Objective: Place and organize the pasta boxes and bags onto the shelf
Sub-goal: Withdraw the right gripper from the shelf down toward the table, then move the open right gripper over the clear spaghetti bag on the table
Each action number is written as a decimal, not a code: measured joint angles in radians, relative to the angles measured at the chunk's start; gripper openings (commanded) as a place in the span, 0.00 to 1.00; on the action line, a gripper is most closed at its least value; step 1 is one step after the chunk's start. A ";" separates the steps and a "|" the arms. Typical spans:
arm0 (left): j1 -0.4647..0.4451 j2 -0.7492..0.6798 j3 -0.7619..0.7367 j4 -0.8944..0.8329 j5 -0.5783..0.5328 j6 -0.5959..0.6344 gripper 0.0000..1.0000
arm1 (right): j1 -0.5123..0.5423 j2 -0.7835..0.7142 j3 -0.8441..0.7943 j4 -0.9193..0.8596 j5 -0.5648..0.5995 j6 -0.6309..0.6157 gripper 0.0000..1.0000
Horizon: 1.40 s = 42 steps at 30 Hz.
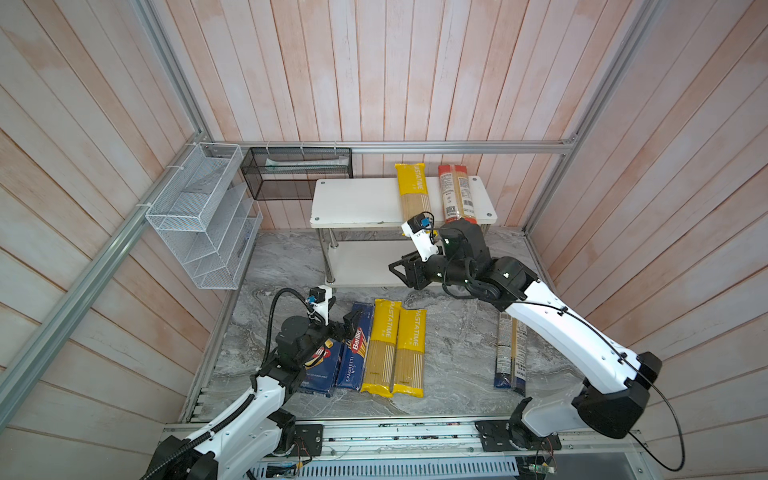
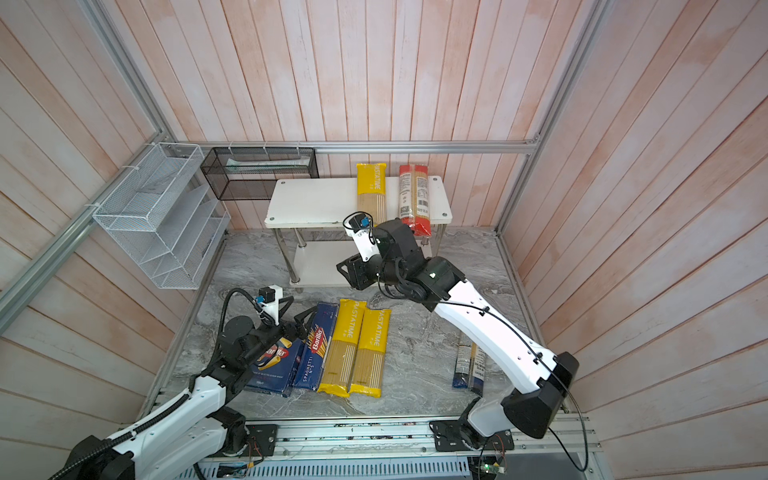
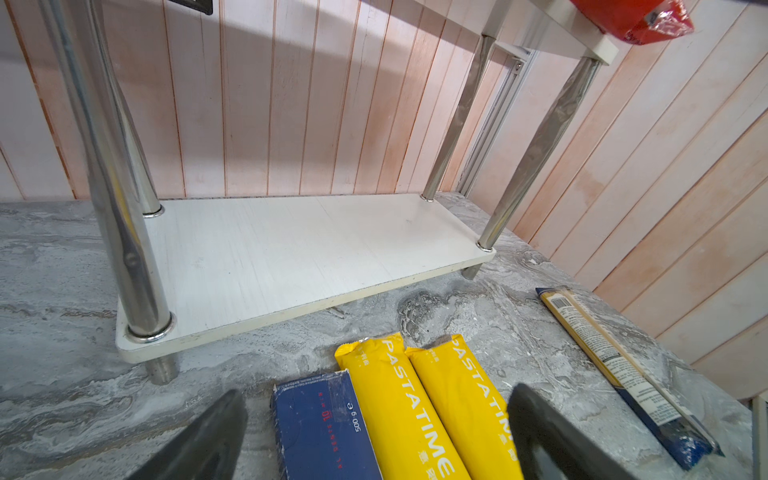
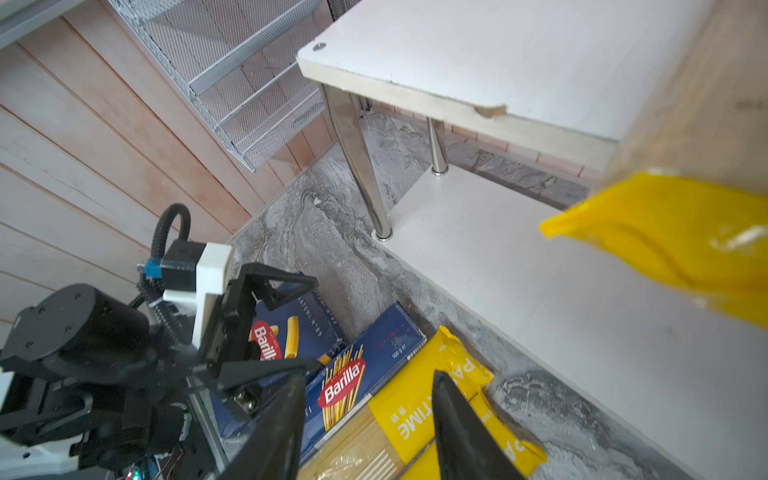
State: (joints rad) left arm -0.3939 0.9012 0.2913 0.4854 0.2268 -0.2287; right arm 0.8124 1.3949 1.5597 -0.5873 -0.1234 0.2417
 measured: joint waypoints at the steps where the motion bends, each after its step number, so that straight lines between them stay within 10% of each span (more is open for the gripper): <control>1: 0.000 -0.002 -0.001 0.001 0.000 0.000 1.00 | 0.001 -0.027 -0.029 -0.002 0.014 0.009 0.50; 20: 0.000 0.003 -0.005 0.001 0.001 0.000 1.00 | 0.000 -0.241 -0.653 0.043 0.395 0.352 0.71; 42: 0.000 0.005 -0.006 0.002 0.003 0.000 1.00 | -0.326 -0.608 -0.896 -0.009 0.440 0.458 0.85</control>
State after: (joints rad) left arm -0.3939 0.9058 0.2855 0.4870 0.2298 -0.2291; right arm 0.4866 0.7872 0.6640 -0.5961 0.3168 0.6998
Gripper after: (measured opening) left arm 0.997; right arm 0.846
